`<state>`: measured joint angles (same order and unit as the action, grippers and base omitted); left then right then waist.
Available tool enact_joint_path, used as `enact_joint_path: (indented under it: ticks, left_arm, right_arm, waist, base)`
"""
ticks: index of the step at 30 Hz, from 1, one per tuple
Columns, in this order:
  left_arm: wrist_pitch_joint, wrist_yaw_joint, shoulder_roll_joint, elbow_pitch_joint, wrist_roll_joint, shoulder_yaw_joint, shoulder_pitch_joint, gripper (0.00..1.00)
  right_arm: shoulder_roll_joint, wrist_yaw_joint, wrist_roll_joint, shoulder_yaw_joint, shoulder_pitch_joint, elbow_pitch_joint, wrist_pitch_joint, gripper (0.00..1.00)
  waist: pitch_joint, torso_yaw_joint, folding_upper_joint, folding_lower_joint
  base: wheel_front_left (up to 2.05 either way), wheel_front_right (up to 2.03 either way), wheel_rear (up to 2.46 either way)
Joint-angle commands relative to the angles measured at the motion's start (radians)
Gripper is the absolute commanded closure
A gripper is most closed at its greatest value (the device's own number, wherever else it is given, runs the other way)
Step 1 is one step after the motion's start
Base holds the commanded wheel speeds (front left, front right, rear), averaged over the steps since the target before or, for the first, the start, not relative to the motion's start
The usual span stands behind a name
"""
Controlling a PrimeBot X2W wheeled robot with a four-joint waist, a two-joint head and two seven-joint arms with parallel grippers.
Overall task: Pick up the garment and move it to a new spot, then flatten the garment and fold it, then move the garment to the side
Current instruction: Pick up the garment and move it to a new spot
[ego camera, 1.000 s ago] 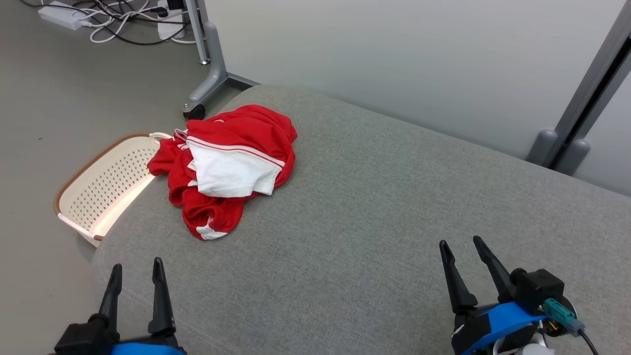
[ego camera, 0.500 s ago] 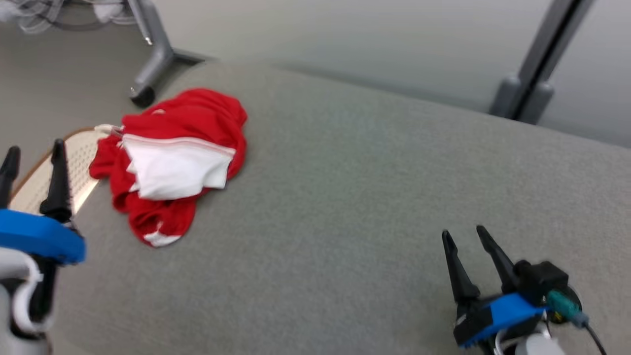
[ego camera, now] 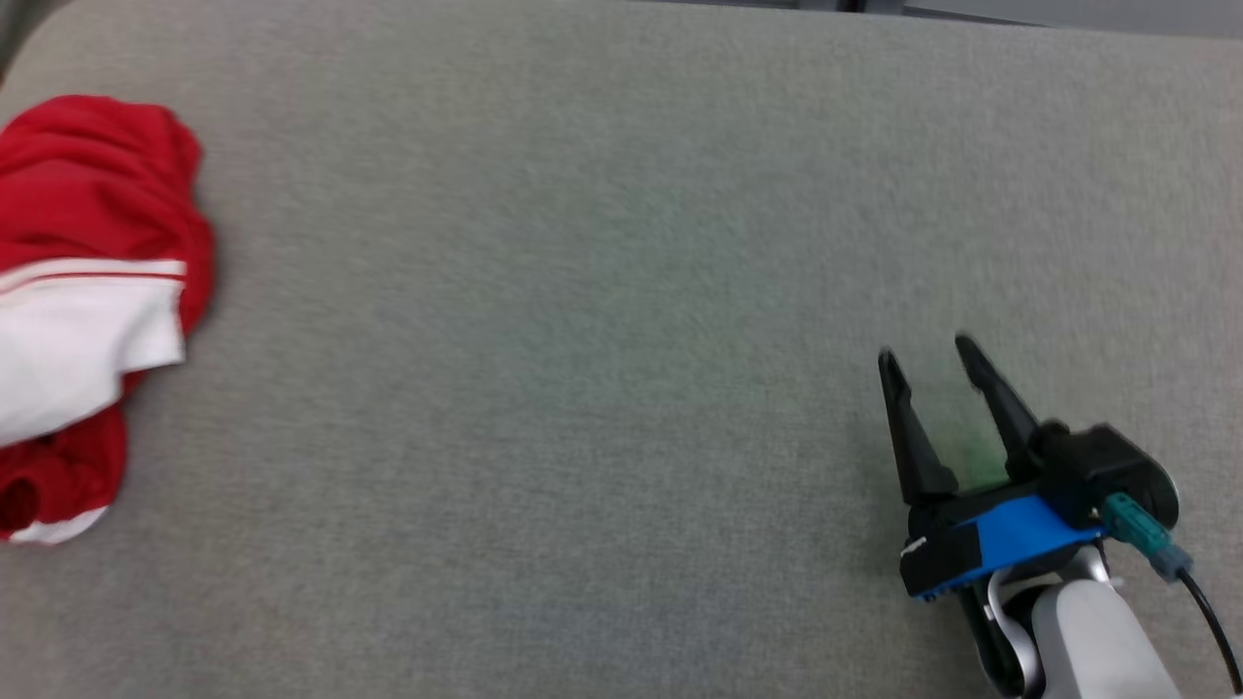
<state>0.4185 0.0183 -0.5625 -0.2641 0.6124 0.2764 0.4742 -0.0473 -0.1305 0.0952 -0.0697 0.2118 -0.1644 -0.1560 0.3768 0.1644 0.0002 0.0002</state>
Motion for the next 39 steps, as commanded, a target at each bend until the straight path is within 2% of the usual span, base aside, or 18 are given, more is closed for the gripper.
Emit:
enact_joint_path:
  ticks: [1, 5, 10, 16, 22, 30, 31, 32, 36, 39]
  left_arm:
    - [0.008, 0.004, -0.016, -0.023, 0.015, 0.015, 0.028, 0.0]
    - [0.034, -0.002, -0.052, -0.078, 0.045, 0.043, 0.086, 0.0]
    - [0.096, -0.017, -0.065, -0.136, 0.085, 0.05, 0.149, 0.0]
    - [0.178, -0.054, -0.05, -0.169, 0.105, 0.022, 0.188, 0.0]
    - [0.299, -0.1, -0.057, -0.188, 0.105, -0.014, 0.181, 0.0]
    - [0.374, -0.115, -0.015, -0.194, 0.114, -0.052, 0.113, 0.0]
    - [0.379, -0.116, -0.012, -0.189, 0.116, -0.053, 0.105, 0.53]
    - [0.38, -0.117, -0.011, -0.183, 0.117, -0.053, 0.097, 1.0]
    - [0.372, -0.114, -0.023, -0.152, 0.115, -0.049, 0.088, 1.0]
    - [0.318, -0.097, -0.037, -0.114, 0.102, -0.041, 0.094, 1.0]
  right_arm:
    - [-0.006, 0.0, -0.013, 0.002, 0.021, 0.022, 0.006, 0.0]
    - [-0.006, 0.0, -0.032, 0.013, 0.031, 0.068, 0.022, 0.0]
    - [-0.006, 0.0, -0.03, 0.018, 0.024, 0.095, 0.027, 0.0]
    - [-0.006, 0.0, -0.032, 0.017, 0.024, 0.103, 0.021, 0.0]
    - [-0.006, 0.0, -0.023, 0.0, 0.018, 0.098, 0.018, 0.0]
    - [-0.006, 0.0, -0.017, 0.002, 0.009, 0.096, 0.012, 0.0]
    - [-0.006, 0.0, -0.016, 0.002, 0.009, 0.097, 0.012, 0.0]
    - [-0.006, 0.0, -0.016, 0.002, 0.008, 0.097, 0.012, 0.0]
    - [-0.006, 0.0, -0.012, 0.006, 0.003, 0.092, 0.01, 0.0]
    - [-0.006, 0.0, -0.007, 0.01, 0.001, 0.088, 0.006, 0.0]
  waist:
    - [0.035, -0.013, -0.0002, -0.0002]
    - [0.108, -0.053, -0.0002, -0.0002]
    - [0.159, -0.084, -0.0002, -0.0002]
    - [0.171, -0.101, -0.0002, -0.0002]
    - [0.163, -0.119, -0.0002, -0.0002]
    - [0.155, -0.15, -0.0002, -0.0002]
    - [0.155, -0.151, -0.0002, -0.0002]
    - [0.156, -0.152, -0.0002, -0.0002]
    - [0.149, -0.147, -0.0002, -0.0002]
    - [0.133, -0.136, -0.0002, -0.0002]
  base:
    - [0.0, 0.0, 0.0]
    - [0.0, 0.0, 0.0]
    - [0.0, 0.0, 0.0]
    - [0.0, 0.0, 0.0]
    - [0.0, 0.0, 0.0]
    - [0.0, 0.0, 0.0]
    - [0.0, 0.0, 0.0]
    - [0.0, 0.0, 0.0]
    - [0.0, 0.0, 0.0]
    - [0.0, 0.0, 0.0]
